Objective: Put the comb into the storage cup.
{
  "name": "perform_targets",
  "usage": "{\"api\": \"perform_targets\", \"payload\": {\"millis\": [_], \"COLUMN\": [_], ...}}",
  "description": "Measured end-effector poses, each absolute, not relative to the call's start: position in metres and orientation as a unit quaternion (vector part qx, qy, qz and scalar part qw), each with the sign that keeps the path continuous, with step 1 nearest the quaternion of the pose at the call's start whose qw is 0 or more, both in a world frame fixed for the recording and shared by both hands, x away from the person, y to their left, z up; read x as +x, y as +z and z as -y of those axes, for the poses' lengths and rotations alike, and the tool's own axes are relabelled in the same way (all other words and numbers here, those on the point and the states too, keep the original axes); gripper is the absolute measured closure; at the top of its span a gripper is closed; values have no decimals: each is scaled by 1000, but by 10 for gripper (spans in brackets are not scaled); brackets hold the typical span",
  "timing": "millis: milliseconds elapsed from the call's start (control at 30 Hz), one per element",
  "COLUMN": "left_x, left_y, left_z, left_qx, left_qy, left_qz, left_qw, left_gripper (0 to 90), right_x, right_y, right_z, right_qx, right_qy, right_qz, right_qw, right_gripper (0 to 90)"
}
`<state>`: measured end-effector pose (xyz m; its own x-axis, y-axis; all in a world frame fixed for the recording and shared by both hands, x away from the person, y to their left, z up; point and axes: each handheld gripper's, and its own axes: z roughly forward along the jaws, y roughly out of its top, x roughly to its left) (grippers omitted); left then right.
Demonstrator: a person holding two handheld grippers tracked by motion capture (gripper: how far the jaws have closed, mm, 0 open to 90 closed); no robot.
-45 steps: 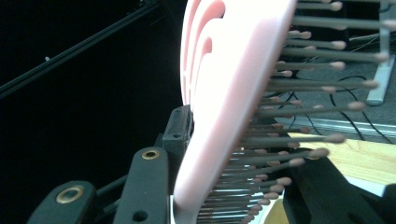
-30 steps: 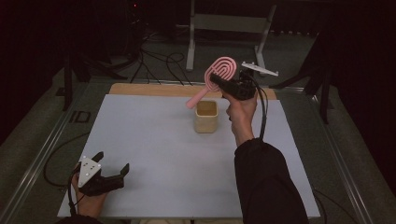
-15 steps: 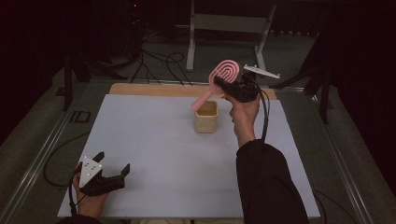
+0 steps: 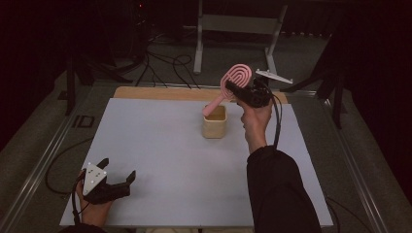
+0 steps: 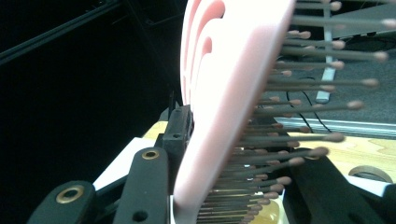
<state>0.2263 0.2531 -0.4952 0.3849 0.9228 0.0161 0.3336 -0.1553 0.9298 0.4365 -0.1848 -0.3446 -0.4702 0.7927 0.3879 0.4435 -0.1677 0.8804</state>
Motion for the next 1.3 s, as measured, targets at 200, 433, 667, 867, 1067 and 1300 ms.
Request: {"api": "perform_targets", "payload": {"millis": [200, 433, 667, 867, 1067, 1300], "left_x": [226, 227, 226, 226, 226, 226], "left_y": [-495, -496, -496, -496, -496, -496], "left_z": [-253, -252, -252, -251, -251, -251], "left_qx": [692, 692, 692, 693, 693, 693], "left_qy": [317, 317, 318, 317, 317, 317], "left_qz": [-455, -454, -454, -453, -453, -453], "left_qw": [463, 463, 463, 463, 464, 463], "left_gripper": [2, 3, 3, 3, 3, 3], "right_x": [437, 437, 437, 437, 437, 437], "right_y": [-348, -352, -353, -354, -357, -360], "right_z": [187, 189, 189, 187, 186, 184], "right_qx": [497, 501, 502, 501, 501, 502], "right_qy": [580, 577, 575, 571, 567, 565], "right_qz": [-627, -626, -626, -629, -632, -633], "right_qw": [153, 156, 159, 166, 168, 169], "right_gripper": [634, 634, 634, 635, 634, 634]}}
